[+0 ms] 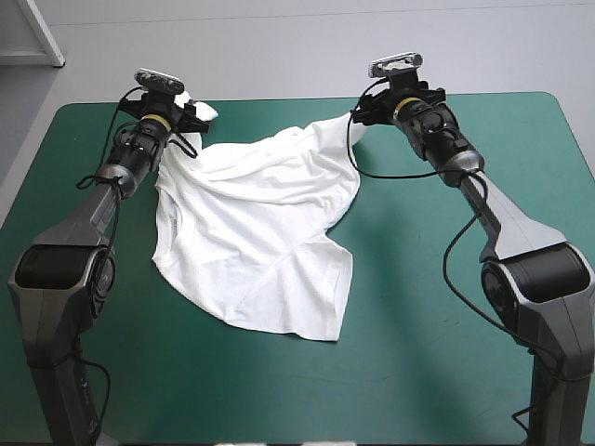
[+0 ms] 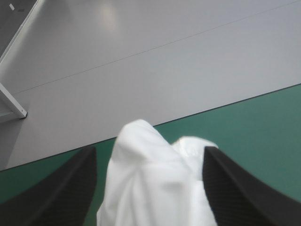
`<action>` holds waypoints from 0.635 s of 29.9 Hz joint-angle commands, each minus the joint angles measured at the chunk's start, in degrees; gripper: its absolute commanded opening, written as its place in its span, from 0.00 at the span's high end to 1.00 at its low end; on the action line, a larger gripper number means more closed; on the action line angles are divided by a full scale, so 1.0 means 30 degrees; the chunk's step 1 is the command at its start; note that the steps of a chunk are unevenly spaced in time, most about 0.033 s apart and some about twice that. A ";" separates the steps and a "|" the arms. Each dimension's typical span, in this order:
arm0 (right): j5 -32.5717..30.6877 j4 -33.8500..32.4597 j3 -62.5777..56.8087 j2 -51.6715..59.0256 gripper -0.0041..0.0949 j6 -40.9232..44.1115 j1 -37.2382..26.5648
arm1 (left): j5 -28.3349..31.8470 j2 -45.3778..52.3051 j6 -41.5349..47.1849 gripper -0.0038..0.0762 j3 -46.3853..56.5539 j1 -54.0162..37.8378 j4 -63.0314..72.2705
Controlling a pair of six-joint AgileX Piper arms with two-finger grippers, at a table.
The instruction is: Fold the cloth
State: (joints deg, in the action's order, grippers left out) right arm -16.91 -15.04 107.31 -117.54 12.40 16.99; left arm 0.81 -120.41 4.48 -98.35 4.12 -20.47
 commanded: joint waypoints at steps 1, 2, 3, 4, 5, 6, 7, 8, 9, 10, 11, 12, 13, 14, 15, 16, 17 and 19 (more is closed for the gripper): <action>-0.0245 -0.0030 0.0541 0.2068 0.12 0.0030 -0.0212 | -0.0079 0.1547 -0.0034 0.24 -0.1353 -0.0078 -0.0011; -0.0923 -0.0030 0.0541 0.2362 0.12 -0.0094 -0.0212 | -0.1052 0.1629 -0.0034 0.25 -0.1673 -0.0078 -0.0011; -0.1441 -0.0030 0.0541 0.2646 0.12 -0.0266 -0.0212 | -0.2393 0.1831 -0.0082 0.25 -0.2035 -0.0078 -0.0011; -0.2258 0.0118 0.0541 0.3104 0.12 -0.0449 -0.0212 | -0.3890 0.2054 -0.0125 0.25 -0.2536 -0.0078 -0.0011; -0.2846 0.0296 0.0541 0.3455 0.12 -0.0484 -0.0212 | -0.5591 0.2357 -0.0254 0.25 -0.3084 -0.0078 -0.0011; -0.3434 0.0511 0.0541 0.3823 0.12 -0.0538 -0.0212 | -0.7083 0.2683 -0.0376 0.25 -0.3530 -0.0078 -0.0011; -0.4362 0.0712 0.0541 0.4407 0.12 -0.0704 -0.0212 | -0.9503 0.3067 -0.0643 0.25 -0.4207 -0.0078 -0.0011; -0.4986 0.1048 0.0541 0.4780 0.12 -0.0864 -0.0212 | -1.1115 0.3432 -0.0931 0.25 -0.4637 -0.0078 0.0019; -0.5818 0.1401 0.0541 0.5263 0.12 -0.1056 -0.0212 | -1.2594 0.3727 -0.1118 0.25 -0.5094 -0.0078 0.0030; -0.6647 0.2051 0.0541 0.5734 0.12 -0.1438 -0.0212 | -1.4154 0.4075 -0.1228 0.26 -0.5434 -0.0078 0.0030; -0.7552 0.2545 0.0541 0.6187 0.12 -0.1817 -0.0212 | -1.5300 0.4421 -0.1304 0.28 -0.5653 -0.0078 0.0030; -0.8417 0.3159 0.0541 0.6597 0.12 -0.2177 -0.0212 | -1.6167 0.4749 -0.1348 0.30 -0.5710 -0.0078 0.0030; -0.9231 0.3751 0.0541 0.6968 0.13 -0.2493 -0.0212 | -1.6835 0.5100 -0.1493 0.32 -0.5710 -0.0078 0.0030; -0.9867 0.4197 0.0541 0.7233 0.14 -0.2701 -0.0212 | -1.7486 0.5336 -0.1493 0.33 -0.5710 -0.0078 0.0063; -1.0641 0.4800 0.0541 0.7531 0.17 -0.2959 -0.0212 | -1.8123 0.5591 -0.1493 0.35 -0.5710 -0.0078 0.0140; -1.1422 0.5393 0.0541 0.7781 0.20 -0.3136 -0.0212 | -1.8638 0.5812 -0.1493 0.35 -0.5710 -0.0078 0.0281; -1.2032 0.5844 0.0541 0.7921 0.22 -0.3221 -0.0212 | -1.9319 0.5978 -0.1493 0.36 -0.5675 -0.0078 0.0443; -1.3321 0.6625 0.0541 0.8110 0.27 -0.3271 -0.0212 | -2.0796 0.6204 -0.1769 0.36 -0.5442 -0.0078 0.0609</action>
State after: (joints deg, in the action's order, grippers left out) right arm -54.69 1.51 107.31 -96.74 3.86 16.71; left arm -57.93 -105.91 -0.34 -113.77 4.12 -18.95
